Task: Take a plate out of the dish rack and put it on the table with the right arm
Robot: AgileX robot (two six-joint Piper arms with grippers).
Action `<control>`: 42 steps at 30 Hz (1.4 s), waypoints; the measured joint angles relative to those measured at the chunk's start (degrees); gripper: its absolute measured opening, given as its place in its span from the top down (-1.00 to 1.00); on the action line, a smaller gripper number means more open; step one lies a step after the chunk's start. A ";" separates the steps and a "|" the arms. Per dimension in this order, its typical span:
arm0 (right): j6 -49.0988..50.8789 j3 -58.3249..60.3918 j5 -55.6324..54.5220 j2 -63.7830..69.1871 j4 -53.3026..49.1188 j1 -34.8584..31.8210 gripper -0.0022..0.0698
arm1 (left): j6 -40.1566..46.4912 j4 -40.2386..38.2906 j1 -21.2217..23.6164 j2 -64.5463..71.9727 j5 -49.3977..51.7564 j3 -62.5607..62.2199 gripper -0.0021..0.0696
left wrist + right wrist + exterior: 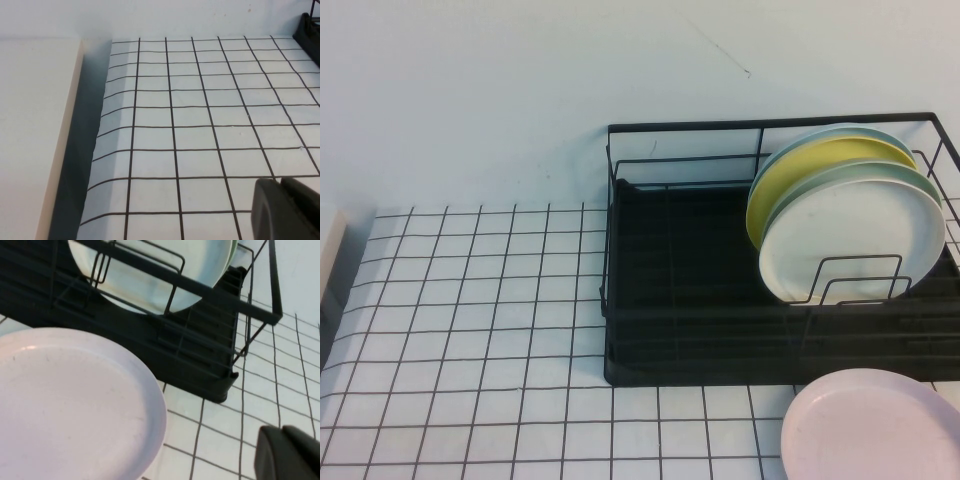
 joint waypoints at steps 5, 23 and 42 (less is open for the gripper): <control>0.00 8.11 0.30 -8.11 -0.12 -2.49 0.95 | 0.00 0.00 0.00 0.00 0.00 0.00 0.95; -0.11 9.38 -5.79 -10.19 -0.10 -2.74 0.95 | 0.00 0.00 0.00 0.00 0.00 0.00 0.95; 2.45 9.38 -5.79 -10.19 -2.16 -2.74 0.95 | 0.00 0.00 -1.12 0.00 0.00 0.00 0.95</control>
